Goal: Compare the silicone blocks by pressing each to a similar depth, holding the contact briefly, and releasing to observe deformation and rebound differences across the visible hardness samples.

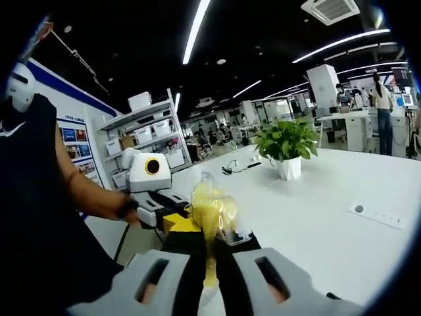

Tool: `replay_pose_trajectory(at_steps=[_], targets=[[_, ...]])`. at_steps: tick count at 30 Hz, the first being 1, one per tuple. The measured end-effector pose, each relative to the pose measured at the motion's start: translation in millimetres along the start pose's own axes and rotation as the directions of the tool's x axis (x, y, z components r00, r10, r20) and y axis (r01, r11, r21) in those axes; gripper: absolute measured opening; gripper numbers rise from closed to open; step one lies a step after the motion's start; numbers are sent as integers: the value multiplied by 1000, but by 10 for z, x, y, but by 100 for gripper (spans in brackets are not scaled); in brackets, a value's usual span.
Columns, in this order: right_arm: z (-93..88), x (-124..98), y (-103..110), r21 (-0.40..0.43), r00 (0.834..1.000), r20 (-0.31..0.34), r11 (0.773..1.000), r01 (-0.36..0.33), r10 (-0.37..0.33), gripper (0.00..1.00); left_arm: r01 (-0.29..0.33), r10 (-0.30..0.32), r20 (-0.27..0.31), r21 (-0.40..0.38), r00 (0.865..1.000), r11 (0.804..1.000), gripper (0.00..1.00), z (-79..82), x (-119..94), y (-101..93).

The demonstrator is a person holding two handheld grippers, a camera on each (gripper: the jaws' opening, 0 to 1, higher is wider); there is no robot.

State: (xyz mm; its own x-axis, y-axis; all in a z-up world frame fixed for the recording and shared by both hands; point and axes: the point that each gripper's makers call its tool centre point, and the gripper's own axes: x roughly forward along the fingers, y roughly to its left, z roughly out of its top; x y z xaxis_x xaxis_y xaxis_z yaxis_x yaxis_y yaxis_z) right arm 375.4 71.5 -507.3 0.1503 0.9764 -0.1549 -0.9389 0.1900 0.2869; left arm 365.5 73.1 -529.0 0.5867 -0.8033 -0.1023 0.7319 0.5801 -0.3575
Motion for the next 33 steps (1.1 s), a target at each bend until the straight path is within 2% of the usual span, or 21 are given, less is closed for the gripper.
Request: replay_pose_trajectory(at_steps=[7,19,23,24,25,28,29,30,31,32,33], targets=[[-21,-2,46,15,1000,2,1000,-2,2,0,10,-10,-10,-28,1000,1000,0,-14,-39,-33],[109,-8,111,-41,999,6,998,-44,44,0,-5,5,-1,5,1000,1000,0,101,-72,-96],[79,-35,84,-43,999,1,998,-35,35,0,-9,9,7,-1,1000,1000,0,75,-30,-85],[81,-35,75,-42,1000,8,999,-29,30,0,-14,14,12,-4,1000,1000,0,73,-22,-76],[114,-29,51,-109,999,41,994,-22,27,1,-21,22,24,-14,999,1000,0,92,-15,-48],[121,-51,39,-101,997,67,995,-21,28,6,-16,17,31,-28,999,999,0,134,1,-22],[163,-55,5,-111,996,90,994,0,10,12,-15,16,33,-30,999,999,0,148,11,-17],[215,-57,-70,-116,993,115,992,45,-31,31,-7,9,39,-38,999,999,0,177,15,-26],[248,-56,-81,-94,990,131,994,61,-48,49,-2,4,42,-50,999,999,0,202,16,-34],[276,-66,-90,-86,988,144,994,65,-53,62,-5,7,42,-45,999,999,0,232,19,-27],[296,-99,-122,-100,987,149,992,79,-64,70,-8,10,32,-46,999,999,0,240,19,-6]])
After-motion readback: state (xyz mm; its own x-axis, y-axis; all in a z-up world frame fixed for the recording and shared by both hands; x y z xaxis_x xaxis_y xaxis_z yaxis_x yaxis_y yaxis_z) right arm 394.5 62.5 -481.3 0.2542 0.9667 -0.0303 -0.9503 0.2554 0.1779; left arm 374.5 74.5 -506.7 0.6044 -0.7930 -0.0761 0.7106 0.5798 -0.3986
